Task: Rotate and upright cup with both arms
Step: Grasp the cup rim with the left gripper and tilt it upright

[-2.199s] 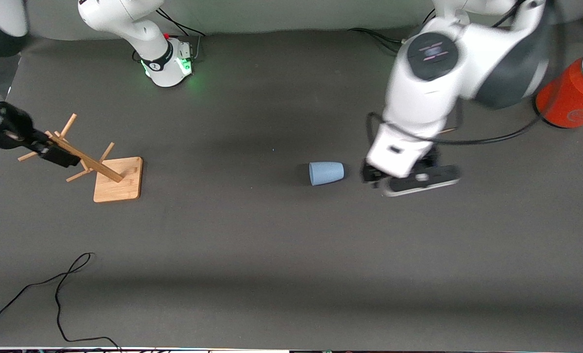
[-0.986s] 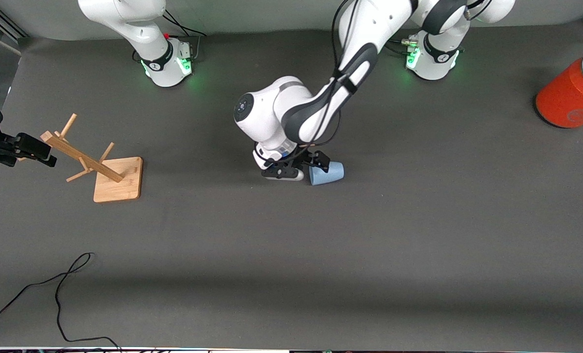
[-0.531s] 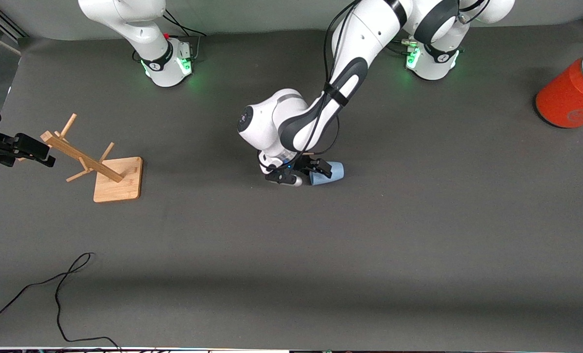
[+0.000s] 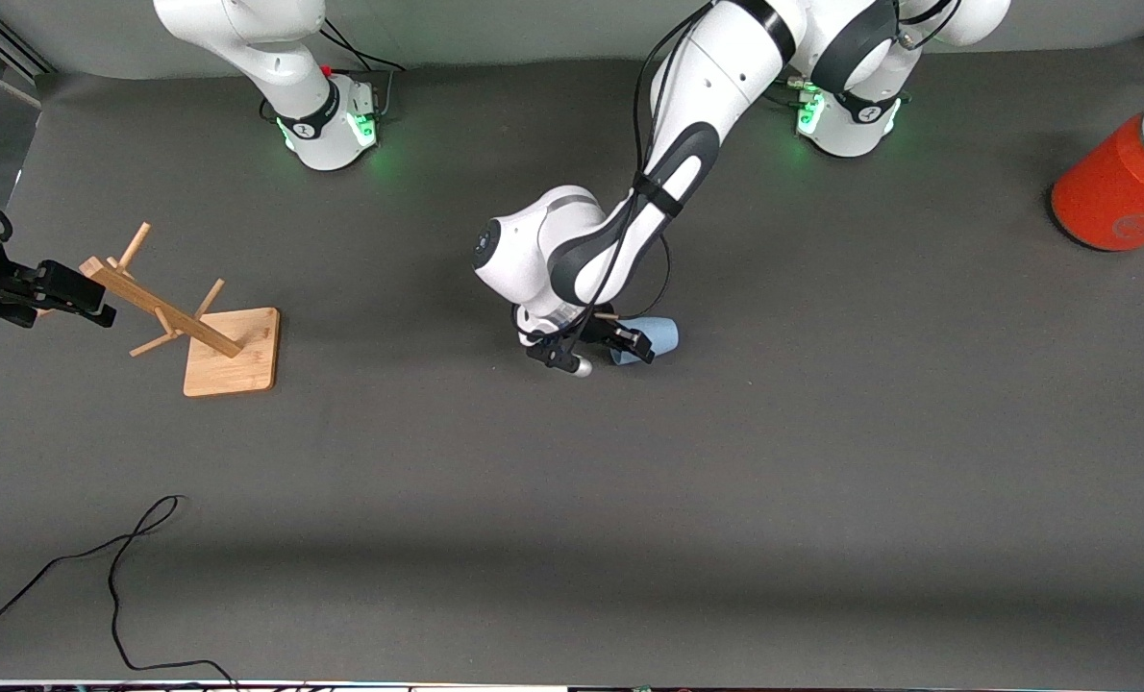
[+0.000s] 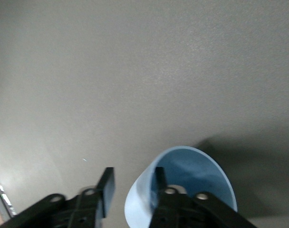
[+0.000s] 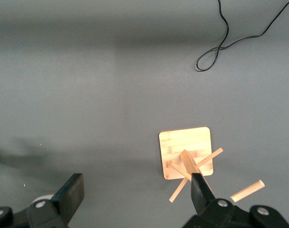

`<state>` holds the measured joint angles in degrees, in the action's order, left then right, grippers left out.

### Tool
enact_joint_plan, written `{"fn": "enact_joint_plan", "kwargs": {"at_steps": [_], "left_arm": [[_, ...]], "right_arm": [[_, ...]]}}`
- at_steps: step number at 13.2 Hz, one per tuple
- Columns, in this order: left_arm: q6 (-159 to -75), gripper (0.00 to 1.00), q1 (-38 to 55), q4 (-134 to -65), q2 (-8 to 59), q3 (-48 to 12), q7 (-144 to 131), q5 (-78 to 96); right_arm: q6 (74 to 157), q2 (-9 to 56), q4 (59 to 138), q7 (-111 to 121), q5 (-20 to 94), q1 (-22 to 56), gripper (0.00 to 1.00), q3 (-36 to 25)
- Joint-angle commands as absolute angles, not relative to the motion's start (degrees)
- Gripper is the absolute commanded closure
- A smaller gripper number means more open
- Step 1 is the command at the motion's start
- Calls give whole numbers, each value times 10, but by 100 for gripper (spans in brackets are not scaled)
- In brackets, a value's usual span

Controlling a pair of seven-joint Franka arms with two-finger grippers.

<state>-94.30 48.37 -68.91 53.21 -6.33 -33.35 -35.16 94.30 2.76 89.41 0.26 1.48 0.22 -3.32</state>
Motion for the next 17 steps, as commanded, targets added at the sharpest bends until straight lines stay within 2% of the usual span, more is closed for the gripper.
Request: {"fn": "enact_joint_plan", "kwargs": {"at_steps": [1,5,8,11,13,15,17], "left_arm": [[-891,100,494,-683,526,-61,-303,-385],[-833,100,486,-669,460,-62,-301,-361],[-810,100,414,-683,327,-61,-304,-268],[-837,100,352,-733,216,-61,-336,-180],[-919,100,324,-819,153,-60,-374,-133],[-1060,100,313,-950,95,-60,-435,-114],[-1179,100,312,-1025,93,-60,-502,-116]], "right_arm": [[949,21,904,16,6,-3,0,-29],[944,18,901,9,6,3,0,-27],[943,23,898,6,7,4,0,-27],[943,24,898,7,7,4,0,-27],[942,22,897,6,7,4,0,-27],[936,22,898,6,7,4,0,-27],[934,22,898,6,7,4,0,-27]]}}
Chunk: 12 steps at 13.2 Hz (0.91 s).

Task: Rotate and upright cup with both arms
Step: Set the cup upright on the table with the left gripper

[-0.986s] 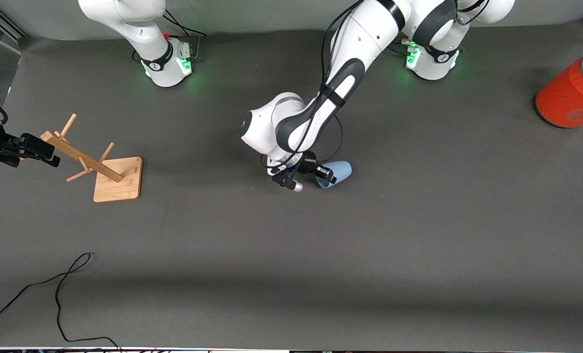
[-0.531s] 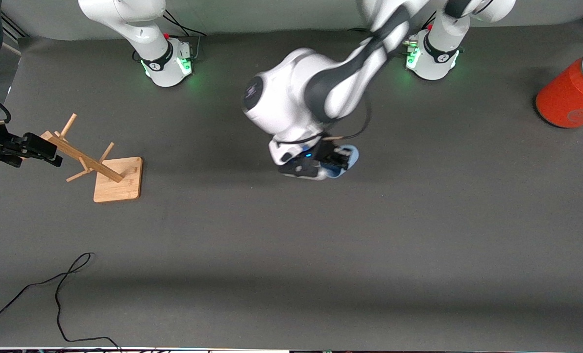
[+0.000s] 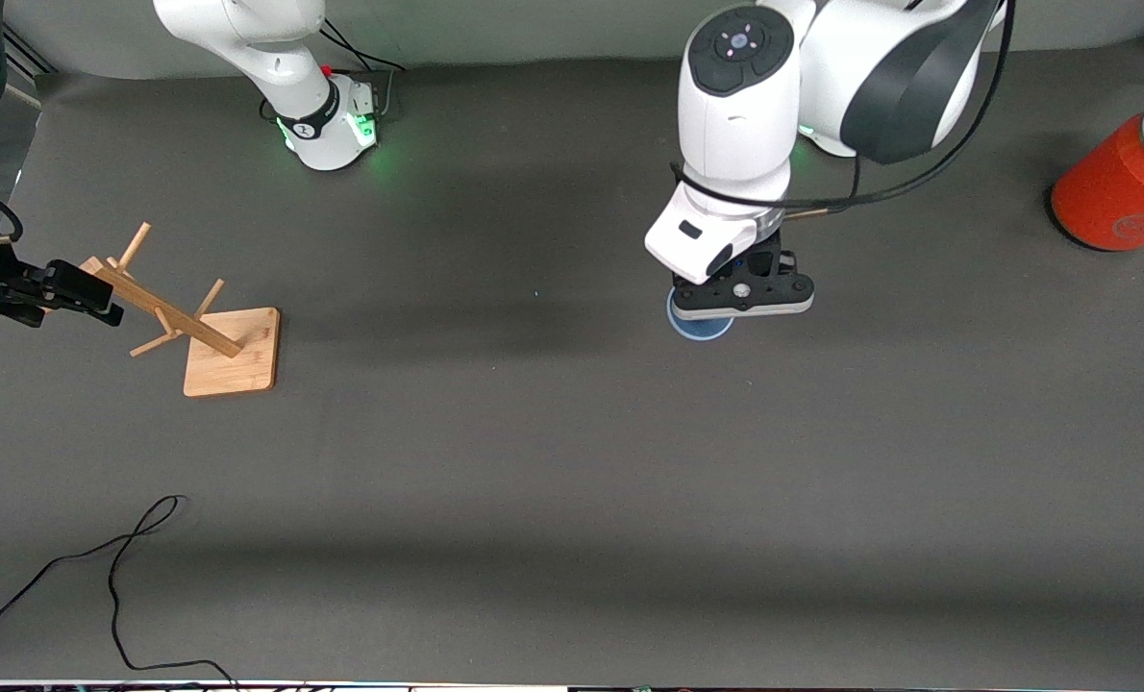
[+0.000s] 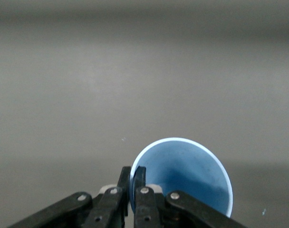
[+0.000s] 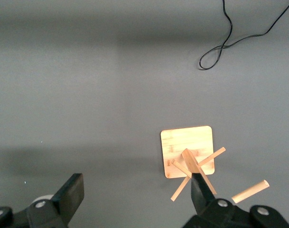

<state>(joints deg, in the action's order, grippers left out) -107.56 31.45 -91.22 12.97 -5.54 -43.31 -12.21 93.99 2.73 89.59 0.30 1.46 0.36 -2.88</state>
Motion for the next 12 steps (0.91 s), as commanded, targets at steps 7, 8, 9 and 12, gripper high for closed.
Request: {"fn": "enact_joint_plan", "kwargs": {"at_steps": [7,8,9,12], "left_arm": [[-1383,100,337,-1094,206,-61,-787,-265],[-1383,100,346,-1093,222,-61,-837,-305],[-1381,100,354,-1093,231,-61,-878,-332],[-1371,100,381,-1094,239,-60,-986,-394]], "right_arm": [[935,22,898,7,8,4,0,-26],[935,22,898,7,8,4,0,-26],[935,22,898,7,8,4,0,-26],[935,23,899,7,8,4,0,-26]]}}
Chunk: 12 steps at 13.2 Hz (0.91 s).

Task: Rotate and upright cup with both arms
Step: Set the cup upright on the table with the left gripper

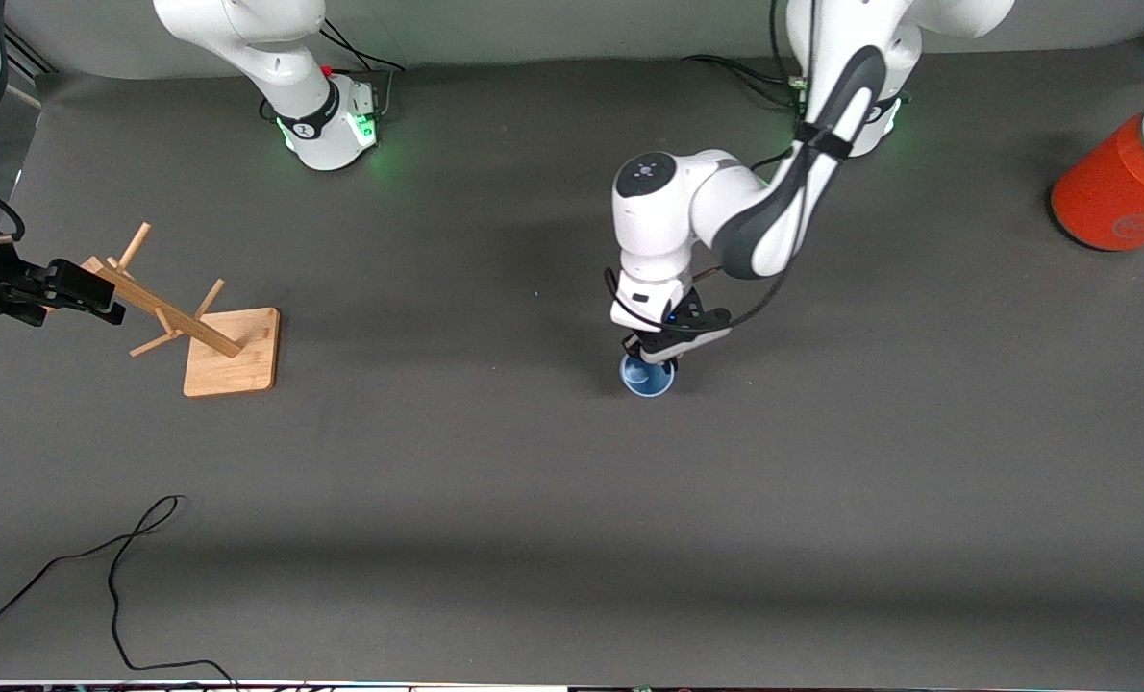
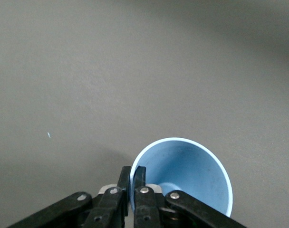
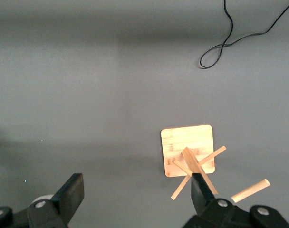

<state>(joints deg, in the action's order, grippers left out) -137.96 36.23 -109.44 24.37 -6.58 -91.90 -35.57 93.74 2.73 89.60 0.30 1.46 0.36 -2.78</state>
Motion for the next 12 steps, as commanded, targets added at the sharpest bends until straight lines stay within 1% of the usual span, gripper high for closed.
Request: {"fn": "enact_joint_plan", "kwargs": {"at_steps": [1,2,5,6,7,9,10,12], "left_arm": [[-1361,100,394,-1093,246,-60,-1021,-421],[-1341,100,406,-1093,256,-60,-1053,-444],[-1325,100,421,-1093,267,-61,-1089,-470],[-1316,36,421,-1091,267,-61,-1085,-470],[-1307,0,421,-1087,264,-62,-1079,-469],[-1303,0,414,-1076,250,-65,-1041,-454],[-1294,0,412,-1067,237,-64,-1006,-415],[-1220,0,403,-1005,220,-62,-879,-306]], "right_arm": [[935,22,899,7,8,4,0,-26],[935,22,899,7,8,4,0,-26],[935,22,901,7,8,4,0,-26],[935,22,901,7,8,4,0,-26],[935,22,902,7,8,4,0,-26],[935,22,902,7,8,4,0,-26],[935,22,902,7,8,4,0,-26],[935,22,902,7,8,4,0,-26]]}}
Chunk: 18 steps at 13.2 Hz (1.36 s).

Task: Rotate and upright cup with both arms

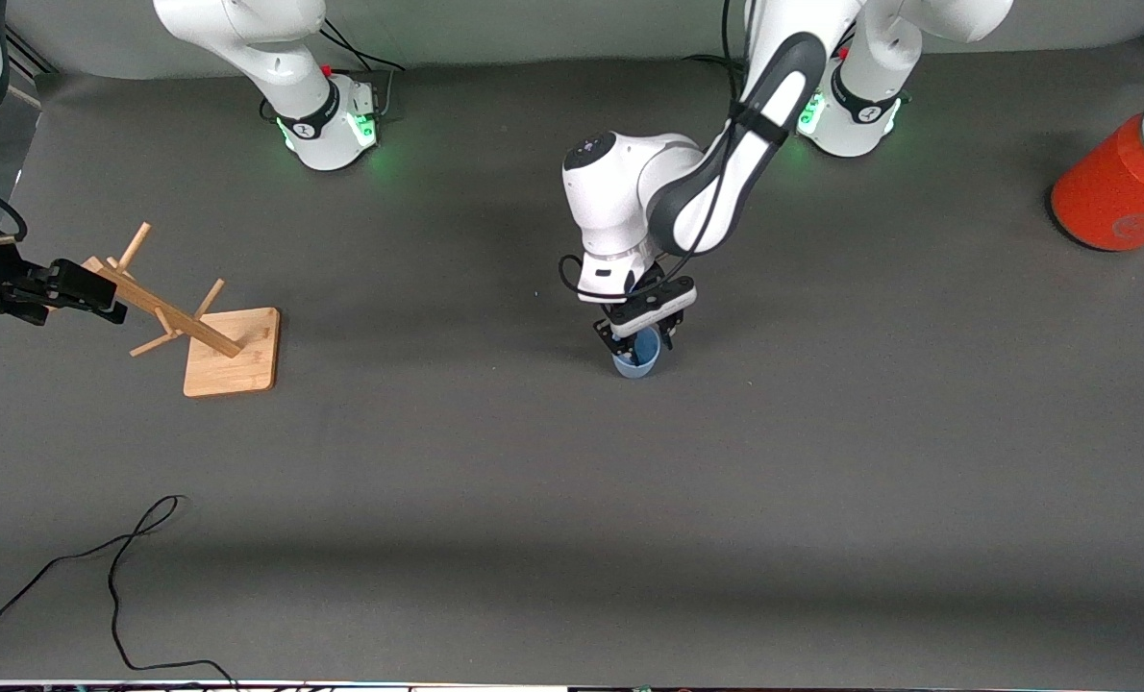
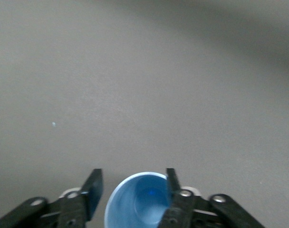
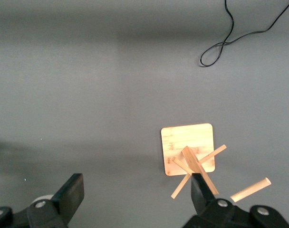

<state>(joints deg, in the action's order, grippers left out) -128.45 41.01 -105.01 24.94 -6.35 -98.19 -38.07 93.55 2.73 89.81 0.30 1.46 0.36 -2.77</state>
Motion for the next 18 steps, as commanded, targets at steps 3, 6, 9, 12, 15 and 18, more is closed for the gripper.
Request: {"fn": "enact_joint_plan", "kwargs": {"at_steps": [3,6,9,12,15,18], "left_arm": [[-1091,0,341,-885,214,-62,-702,-192],[-1057,0,234,-861,183,-63,-503,-123],[-1009,0,109,-861,123,-62,-319,-36],[-957,0,50,-894,64,-58,-225,-33],[-990,0,60,-1004,-20,-6,-172,-33],[-984,0,40,-1008,-23,-6,-159,-34]], "right_arm": [[935,22,901,12,8,4,0,-27],[935,22,899,14,8,4,0,-27],[935,23,899,14,8,4,0,-27],[935,23,901,14,8,4,0,-27],[935,23,899,14,8,4,0,-27],[936,24,901,14,8,4,0,-27]]}}
